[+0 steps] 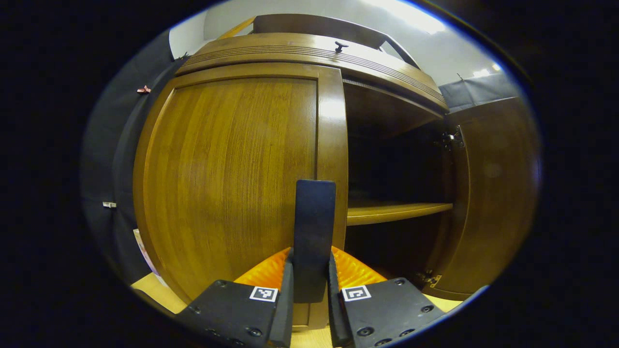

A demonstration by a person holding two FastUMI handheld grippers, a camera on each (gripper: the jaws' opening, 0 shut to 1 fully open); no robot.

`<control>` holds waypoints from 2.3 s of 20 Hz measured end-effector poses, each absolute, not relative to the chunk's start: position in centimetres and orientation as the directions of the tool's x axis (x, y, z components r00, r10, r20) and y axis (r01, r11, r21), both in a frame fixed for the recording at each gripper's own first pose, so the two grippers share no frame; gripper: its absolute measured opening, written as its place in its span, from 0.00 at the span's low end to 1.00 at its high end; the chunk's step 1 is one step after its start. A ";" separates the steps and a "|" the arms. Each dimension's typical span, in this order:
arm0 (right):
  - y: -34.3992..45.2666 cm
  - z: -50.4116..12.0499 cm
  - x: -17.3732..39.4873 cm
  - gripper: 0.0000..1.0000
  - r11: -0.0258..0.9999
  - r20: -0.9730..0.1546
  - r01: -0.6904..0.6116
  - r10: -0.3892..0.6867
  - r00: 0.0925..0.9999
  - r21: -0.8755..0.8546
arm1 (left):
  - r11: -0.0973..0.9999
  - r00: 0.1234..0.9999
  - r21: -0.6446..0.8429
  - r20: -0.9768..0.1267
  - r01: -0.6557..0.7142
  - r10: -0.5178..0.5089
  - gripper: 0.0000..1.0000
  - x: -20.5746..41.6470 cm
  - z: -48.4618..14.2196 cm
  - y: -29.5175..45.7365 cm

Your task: Open the right door of the double-door shoe cabinet with the right hand, and open the left door with the left hand.

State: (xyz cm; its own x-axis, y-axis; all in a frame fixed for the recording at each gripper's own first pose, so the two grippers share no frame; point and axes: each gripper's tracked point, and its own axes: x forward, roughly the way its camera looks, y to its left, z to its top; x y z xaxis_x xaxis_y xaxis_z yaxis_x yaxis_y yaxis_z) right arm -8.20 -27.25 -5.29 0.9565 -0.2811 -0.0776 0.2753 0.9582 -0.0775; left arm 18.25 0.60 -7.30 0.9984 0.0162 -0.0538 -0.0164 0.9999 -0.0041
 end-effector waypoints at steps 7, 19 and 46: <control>-25.6 -4.3 -9.7 0.95 0.954 -0.057 0.271 -0.280 0.958 -0.126 | 0.995 0.990 -0.034 -0.101 0.093 -0.096 0.34 13.5 -7.1 0.5; -21.7 -3.6 -9.5 0.96 0.974 -0.056 0.180 -0.190 0.980 -0.139 | 0.986 0.982 -0.051 -0.101 0.156 -0.161 0.34 5.1 -6.1 2.7; -12.4 -7.8 -6.8 0.98 0.993 -0.143 -0.094 0.083 0.986 -0.071 | 0.982 0.975 -0.023 -0.124 -0.190 0.185 0.22 -6.8 -4.9 14.3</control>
State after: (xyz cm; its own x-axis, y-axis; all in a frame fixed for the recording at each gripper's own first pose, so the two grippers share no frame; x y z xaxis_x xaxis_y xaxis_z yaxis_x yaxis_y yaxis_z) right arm -6.77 -12.38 -7.81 0.9862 0.0829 -0.1431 -0.0938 0.9931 -0.0709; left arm -6.82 14.33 -4.91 0.9748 0.1854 -0.1245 -0.1895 0.9816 -0.0226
